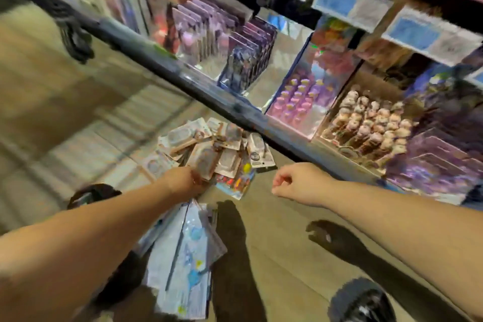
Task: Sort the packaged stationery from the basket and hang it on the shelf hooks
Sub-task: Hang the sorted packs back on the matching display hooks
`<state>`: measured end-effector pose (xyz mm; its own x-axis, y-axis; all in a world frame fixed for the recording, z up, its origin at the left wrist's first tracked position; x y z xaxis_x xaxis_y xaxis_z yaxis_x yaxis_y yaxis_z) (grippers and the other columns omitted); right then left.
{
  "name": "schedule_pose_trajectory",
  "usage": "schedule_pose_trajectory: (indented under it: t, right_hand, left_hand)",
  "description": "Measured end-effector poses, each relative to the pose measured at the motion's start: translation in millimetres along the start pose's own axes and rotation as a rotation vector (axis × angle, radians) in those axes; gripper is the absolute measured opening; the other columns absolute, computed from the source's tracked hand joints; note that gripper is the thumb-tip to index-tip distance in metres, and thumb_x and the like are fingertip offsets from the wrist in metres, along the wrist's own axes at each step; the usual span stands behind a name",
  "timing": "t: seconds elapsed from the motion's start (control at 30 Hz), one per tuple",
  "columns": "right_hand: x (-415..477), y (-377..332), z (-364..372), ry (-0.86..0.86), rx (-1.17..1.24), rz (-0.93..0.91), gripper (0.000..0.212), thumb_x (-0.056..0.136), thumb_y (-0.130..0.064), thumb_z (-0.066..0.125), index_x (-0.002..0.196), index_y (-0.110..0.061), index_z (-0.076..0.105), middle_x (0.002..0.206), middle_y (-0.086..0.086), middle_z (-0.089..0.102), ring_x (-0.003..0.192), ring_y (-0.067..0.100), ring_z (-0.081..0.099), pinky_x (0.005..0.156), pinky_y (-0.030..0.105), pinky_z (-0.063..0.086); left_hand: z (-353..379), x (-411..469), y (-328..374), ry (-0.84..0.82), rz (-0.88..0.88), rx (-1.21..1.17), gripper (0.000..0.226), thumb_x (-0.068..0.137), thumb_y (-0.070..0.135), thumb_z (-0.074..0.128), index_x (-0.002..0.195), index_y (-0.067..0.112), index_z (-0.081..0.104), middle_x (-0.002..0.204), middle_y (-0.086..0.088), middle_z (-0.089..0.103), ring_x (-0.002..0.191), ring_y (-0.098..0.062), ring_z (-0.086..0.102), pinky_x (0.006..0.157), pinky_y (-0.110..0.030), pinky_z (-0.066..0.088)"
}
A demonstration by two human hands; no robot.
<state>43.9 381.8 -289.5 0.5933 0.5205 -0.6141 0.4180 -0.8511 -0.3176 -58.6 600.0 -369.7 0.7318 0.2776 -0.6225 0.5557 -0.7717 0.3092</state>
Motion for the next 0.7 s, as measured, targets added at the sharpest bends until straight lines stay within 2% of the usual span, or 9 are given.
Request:
schedule_pose_trajectory:
  t: [0.13,0.2,0.3,0.37,0.4,0.5,0.6,0.63,0.7]
  right_hand:
    - [63,-32,75,-0.138,0.177,0.067,0.015,0.085,-0.032,0.068,0.075,-0.023,0.061,0.078,0.003,0.066,0.082,0.025,0.067,0.074,0.032,0.053]
    - [77,-38,112,-0.208,0.21,0.112,0.013,0.086,-0.031,0.066,0.089,-0.018,0.064,0.091,0.008,0.066,0.085,0.025,0.064,0.082,0.036,0.053]
    - [87,-45,160,-0.362,0.16,0.173,0.043,0.09,-0.035,0.063,0.122,-0.007,0.058,0.115,0.011,0.063,0.099,0.022,0.057,0.095,0.036,0.049]
    - [89,-43,179,-0.399,0.15,0.249,0.057,0.09,-0.04,0.063,0.133,-0.008,0.047,0.129,0.01,0.057,0.114,0.025,0.056,0.096,0.031,0.047]
    - [93,-42,189,-0.415,0.165,0.285,0.061,0.089,-0.041,0.063,0.136,-0.008,0.044,0.13,0.011,0.056,0.116,0.026,0.056,0.091,0.03,0.047]
    - [101,-41,206,-0.447,0.235,0.381,0.065,0.084,-0.042,0.066,0.134,-0.008,0.042,0.122,0.012,0.06,0.103,0.026,0.061,0.073,0.03,0.049]
    - [108,-49,219,-0.44,0.36,0.412,0.048,0.075,-0.042,0.074,0.108,-0.011,0.058,0.105,0.009,0.068,0.094,0.024,0.066,0.077,0.032,0.056]
    - [111,-50,226,-0.445,0.384,0.418,0.05,0.068,-0.043,0.076,0.103,-0.01,0.062,0.099,0.007,0.07,0.09,0.023,0.068,0.078,0.031,0.056]
    - [113,-53,238,-0.462,0.396,0.426,0.067,0.054,-0.049,0.075,0.108,-0.011,0.063,0.097,0.005,0.07,0.086,0.022,0.068,0.082,0.031,0.056]
  left_hand:
    - [21,-3,-58,-0.032,-0.141,0.028,0.037,0.094,0.043,0.055,0.114,0.013,0.062,0.121,-0.013,0.064,0.11,-0.03,0.06,0.083,-0.028,0.044]
    - [29,-2,-76,-0.005,-0.175,0.023,0.037,0.09,0.048,0.058,0.11,0.016,0.056,0.118,-0.012,0.062,0.107,-0.031,0.059,0.085,-0.031,0.045]
    - [41,1,-103,0.058,-0.244,-0.002,0.048,0.084,0.052,0.063,0.111,0.015,0.048,0.116,-0.01,0.055,0.103,-0.03,0.054,0.086,-0.035,0.048]
    - [51,0,-118,0.082,-0.305,0.008,0.056,0.083,0.055,0.064,0.117,0.015,0.043,0.12,-0.008,0.045,0.112,-0.029,0.048,0.091,-0.038,0.047]
    - [57,0,-127,0.079,-0.337,-0.001,0.059,0.083,0.054,0.065,0.121,0.015,0.041,0.123,-0.007,0.042,0.117,-0.029,0.045,0.092,-0.037,0.046]
    - [73,-1,-145,0.002,-0.408,-0.043,0.071,0.078,0.048,0.074,0.13,0.017,0.037,0.131,-0.006,0.038,0.123,-0.031,0.041,0.096,-0.041,0.045]
    - [85,0,-153,-0.037,-0.444,-0.07,0.068,0.079,0.044,0.072,0.131,0.018,0.036,0.131,-0.006,0.039,0.122,-0.031,0.043,0.095,-0.04,0.045]
    - [88,1,-154,-0.028,-0.449,-0.063,0.065,0.081,0.044,0.07,0.131,0.019,0.037,0.131,-0.006,0.039,0.122,-0.03,0.044,0.093,-0.038,0.045]
    - [93,3,-154,-0.009,-0.437,-0.044,0.062,0.082,0.044,0.069,0.131,0.02,0.039,0.13,-0.006,0.04,0.121,-0.03,0.045,0.092,-0.039,0.045]
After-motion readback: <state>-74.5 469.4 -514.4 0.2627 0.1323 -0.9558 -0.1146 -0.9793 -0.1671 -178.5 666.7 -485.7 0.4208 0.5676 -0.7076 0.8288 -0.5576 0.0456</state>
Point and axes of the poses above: each hand's wrist, its own x-axis towards the middle knuckle, its own z-axis out of the palm, y = z × x, the point moved 5 cm from there along x, towards the middle knuckle
